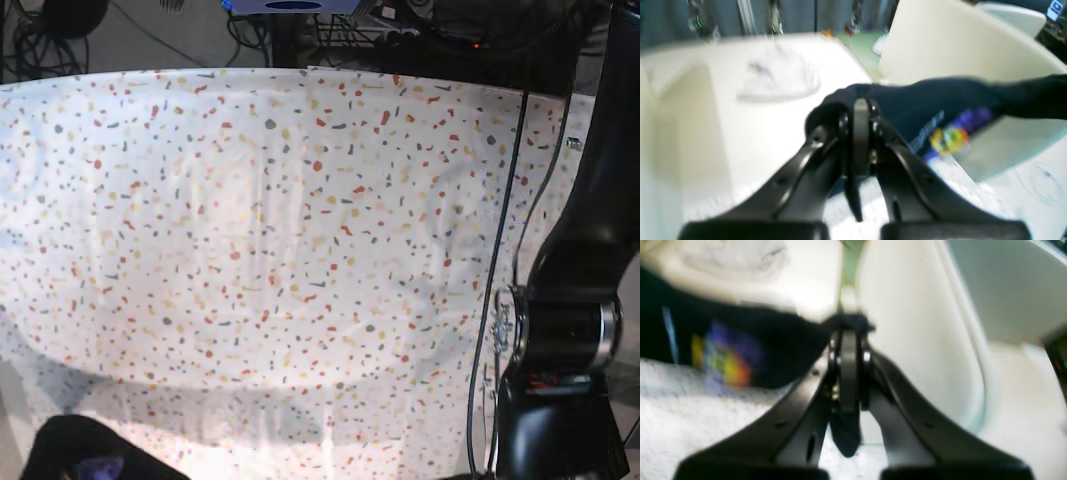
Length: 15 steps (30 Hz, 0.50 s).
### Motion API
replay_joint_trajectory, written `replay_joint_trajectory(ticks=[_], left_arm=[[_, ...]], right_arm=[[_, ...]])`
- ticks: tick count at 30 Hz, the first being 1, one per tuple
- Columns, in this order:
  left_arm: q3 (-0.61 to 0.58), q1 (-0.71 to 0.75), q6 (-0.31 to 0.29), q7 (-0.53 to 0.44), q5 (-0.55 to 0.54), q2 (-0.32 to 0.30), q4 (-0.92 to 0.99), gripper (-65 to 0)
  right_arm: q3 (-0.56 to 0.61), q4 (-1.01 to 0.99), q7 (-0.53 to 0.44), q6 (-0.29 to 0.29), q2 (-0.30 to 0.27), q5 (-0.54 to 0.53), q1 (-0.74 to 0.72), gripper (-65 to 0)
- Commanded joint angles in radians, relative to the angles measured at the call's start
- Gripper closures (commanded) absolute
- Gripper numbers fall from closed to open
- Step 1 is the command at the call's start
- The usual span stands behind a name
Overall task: Layout the t-shirt on the table in an organized manner, then fold the t-shirt properly
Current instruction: 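Lift the shirt with both grippers and lay it flat across the cloth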
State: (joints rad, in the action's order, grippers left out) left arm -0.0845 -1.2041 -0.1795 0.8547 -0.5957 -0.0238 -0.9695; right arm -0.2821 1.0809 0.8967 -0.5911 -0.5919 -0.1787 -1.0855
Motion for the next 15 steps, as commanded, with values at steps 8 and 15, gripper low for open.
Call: replay_joint_trajectory(ticks=[8, 15], left_arm=[[0.088, 0.401, 0.008, 0.099, 0.009, -0.080, -0.279, 0.0], [0.081, 0.797, 0.004, -0.001, 0.009, -0.170, -0.276, 0.0]], right_arm=[[-0.130, 0.169, 0.031, 0.001, 0.053, -0.017, 0.419, 0.0], [-0.263, 0.086, -0.093, 0.000, 0.171, -0.017, 0.787, 0.0]])
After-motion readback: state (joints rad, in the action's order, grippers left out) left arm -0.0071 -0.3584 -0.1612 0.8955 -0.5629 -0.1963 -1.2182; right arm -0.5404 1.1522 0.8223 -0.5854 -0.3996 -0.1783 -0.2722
